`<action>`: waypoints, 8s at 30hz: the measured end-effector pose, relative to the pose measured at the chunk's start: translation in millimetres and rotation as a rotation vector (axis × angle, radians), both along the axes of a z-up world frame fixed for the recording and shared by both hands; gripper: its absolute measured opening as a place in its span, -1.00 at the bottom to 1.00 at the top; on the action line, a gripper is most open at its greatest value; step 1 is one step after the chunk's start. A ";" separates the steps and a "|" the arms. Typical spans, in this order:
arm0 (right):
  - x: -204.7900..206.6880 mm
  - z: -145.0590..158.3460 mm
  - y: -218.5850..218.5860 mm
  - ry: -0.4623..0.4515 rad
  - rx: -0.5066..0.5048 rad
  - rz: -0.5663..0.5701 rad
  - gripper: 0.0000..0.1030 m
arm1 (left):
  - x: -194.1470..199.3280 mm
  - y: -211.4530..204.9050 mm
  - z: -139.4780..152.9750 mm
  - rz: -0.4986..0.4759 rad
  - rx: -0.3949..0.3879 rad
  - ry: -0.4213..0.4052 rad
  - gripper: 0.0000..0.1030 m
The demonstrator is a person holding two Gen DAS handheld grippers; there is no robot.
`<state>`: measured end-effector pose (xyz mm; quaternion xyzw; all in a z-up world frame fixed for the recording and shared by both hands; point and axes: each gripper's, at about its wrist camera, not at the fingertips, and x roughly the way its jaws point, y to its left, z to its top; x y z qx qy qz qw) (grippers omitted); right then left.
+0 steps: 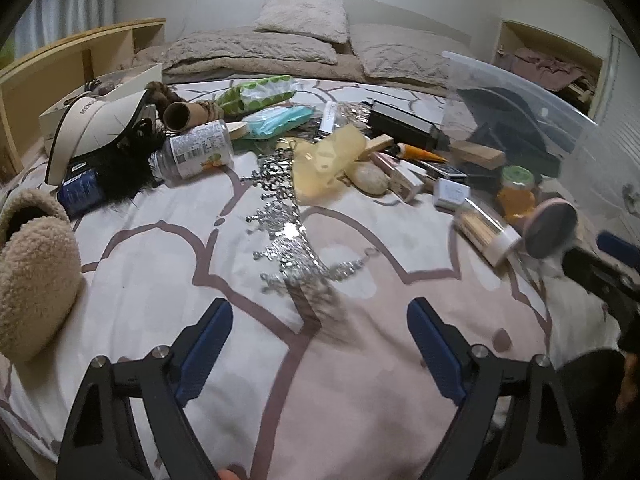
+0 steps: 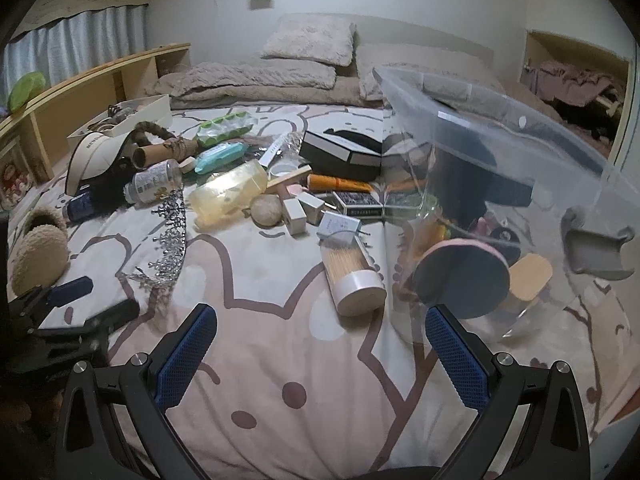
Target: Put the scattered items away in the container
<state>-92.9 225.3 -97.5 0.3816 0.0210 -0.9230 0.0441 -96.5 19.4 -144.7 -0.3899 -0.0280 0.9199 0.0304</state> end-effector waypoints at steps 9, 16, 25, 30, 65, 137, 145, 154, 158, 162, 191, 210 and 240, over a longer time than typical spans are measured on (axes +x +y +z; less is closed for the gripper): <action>-16.4 -35.3 16.0 -0.057 -0.218 -0.148 1.00 | -20.4 -5.2 -13.9 0.005 0.020 -0.001 0.42; -23.7 -55.5 18.3 -0.022 -0.293 -0.228 1.00 | -25.1 -8.1 -26.5 0.003 0.042 -0.029 0.03; -26.6 -62.7 47.2 0.037 -0.419 -0.386 1.00 | -15.0 -23.2 -23.8 0.058 0.040 -0.019 0.02; -26.8 -66.5 55.7 0.061 -0.485 -0.439 1.00 | -5.9 -45.5 -20.9 0.150 0.021 -0.019 0.03; -62.2 -62.6 -39.0 0.076 -0.553 -0.016 1.00 | 5.1 -63.9 -24.4 0.252 -0.025 -0.003 0.03; -40.2 -82.9 -91.7 -0.102 0.081 0.212 0.04 | -5.3 -154.8 -40.5 0.464 0.709 -0.144 0.02; -39.7 -84.5 -89.3 -0.122 0.056 0.207 0.04 | 0.5 -145.7 -40.0 0.451 0.482 -0.137 -0.72; -40.0 -79.6 -79.5 -0.129 0.021 0.197 0.03 | 1.8 -76.0 -23.9 0.237 -0.075 -0.040 -0.93; -38.1 -77.2 -77.7 -0.128 0.055 0.225 0.04 | 1.6 -67.0 -29.1 0.199 -0.103 -0.051 -0.92; -37.3 -85.8 -80.4 -0.167 0.065 0.262 0.04 | 0.5 -71.0 -34.3 0.169 0.001 -0.109 -0.22; -22.9 -73.0 -39.0 -0.195 -0.216 0.225 1.00 | -78.4 -43.9 -14.1 -0.224 -0.242 -0.223 0.02; -38.8 -79.7 -46.9 -0.182 -0.186 0.160 0.81 | -97.7 -42.7 -36.3 -0.268 -0.188 -0.337 -0.58; -47.5 -86.5 -61.3 -0.162 -0.165 0.189 -0.01 | -98.3 -46.7 -43.1 -0.219 -0.186 -0.338 -0.72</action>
